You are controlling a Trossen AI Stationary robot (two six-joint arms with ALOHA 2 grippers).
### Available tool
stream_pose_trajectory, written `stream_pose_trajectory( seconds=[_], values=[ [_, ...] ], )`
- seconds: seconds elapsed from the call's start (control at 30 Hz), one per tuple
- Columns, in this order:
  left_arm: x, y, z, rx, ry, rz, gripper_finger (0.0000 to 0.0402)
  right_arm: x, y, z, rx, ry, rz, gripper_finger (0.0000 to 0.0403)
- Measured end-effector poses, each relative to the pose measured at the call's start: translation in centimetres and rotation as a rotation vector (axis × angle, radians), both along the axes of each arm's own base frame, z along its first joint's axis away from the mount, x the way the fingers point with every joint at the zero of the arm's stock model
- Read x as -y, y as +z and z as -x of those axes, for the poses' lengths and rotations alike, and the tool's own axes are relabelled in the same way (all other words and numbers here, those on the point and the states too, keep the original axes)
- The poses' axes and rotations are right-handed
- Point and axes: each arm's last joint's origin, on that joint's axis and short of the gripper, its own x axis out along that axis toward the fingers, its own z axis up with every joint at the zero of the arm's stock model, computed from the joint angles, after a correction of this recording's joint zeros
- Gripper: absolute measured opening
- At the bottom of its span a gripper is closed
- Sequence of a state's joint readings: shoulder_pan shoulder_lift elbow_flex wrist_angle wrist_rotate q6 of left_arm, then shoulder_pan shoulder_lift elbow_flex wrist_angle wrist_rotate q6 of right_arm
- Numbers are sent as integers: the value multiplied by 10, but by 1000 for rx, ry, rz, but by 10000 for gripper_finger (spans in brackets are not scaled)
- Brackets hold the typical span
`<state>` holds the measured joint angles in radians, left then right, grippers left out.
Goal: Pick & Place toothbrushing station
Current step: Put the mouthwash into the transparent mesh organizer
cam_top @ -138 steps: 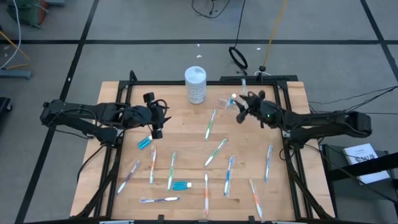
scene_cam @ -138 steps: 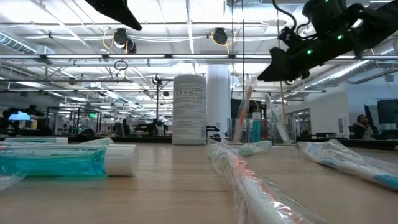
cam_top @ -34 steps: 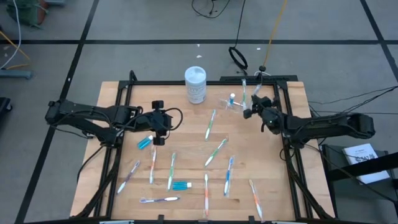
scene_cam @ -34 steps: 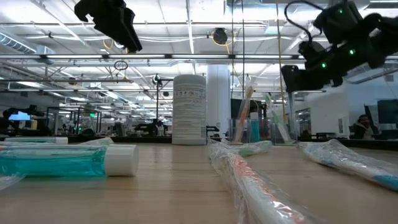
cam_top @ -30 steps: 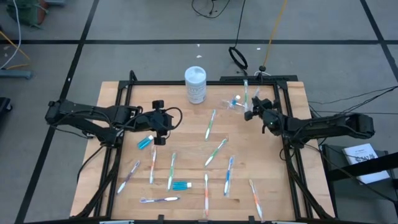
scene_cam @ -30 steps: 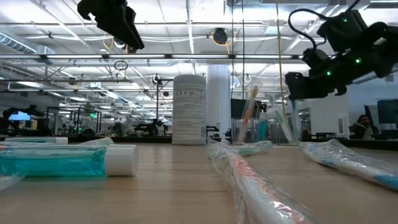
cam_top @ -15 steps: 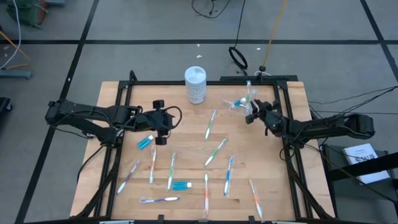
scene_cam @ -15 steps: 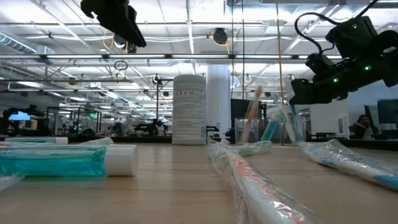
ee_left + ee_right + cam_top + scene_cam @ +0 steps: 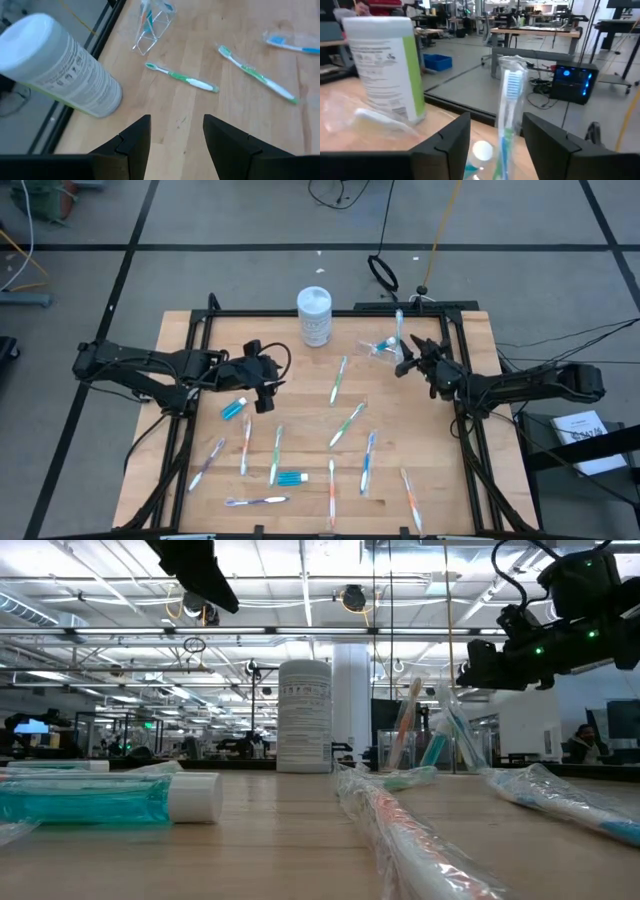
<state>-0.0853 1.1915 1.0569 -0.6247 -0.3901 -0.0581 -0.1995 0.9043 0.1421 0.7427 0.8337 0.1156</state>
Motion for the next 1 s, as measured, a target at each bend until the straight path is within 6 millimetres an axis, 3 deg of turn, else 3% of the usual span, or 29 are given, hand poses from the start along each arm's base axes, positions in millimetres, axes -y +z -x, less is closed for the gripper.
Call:
stream_pose_trajectory(
  seconds=[0.3,0.6,1.0],
  values=[
    [0,0,0,53,104,115,186,-9,26,-5,113,215,187,162],
    [4,-8,-7,52,168,188,186,-11,35,-4,191,237,229,162],
    [22,-64,-71,10,81,254,186,-11,35,-4,201,239,219,160]
  ],
)
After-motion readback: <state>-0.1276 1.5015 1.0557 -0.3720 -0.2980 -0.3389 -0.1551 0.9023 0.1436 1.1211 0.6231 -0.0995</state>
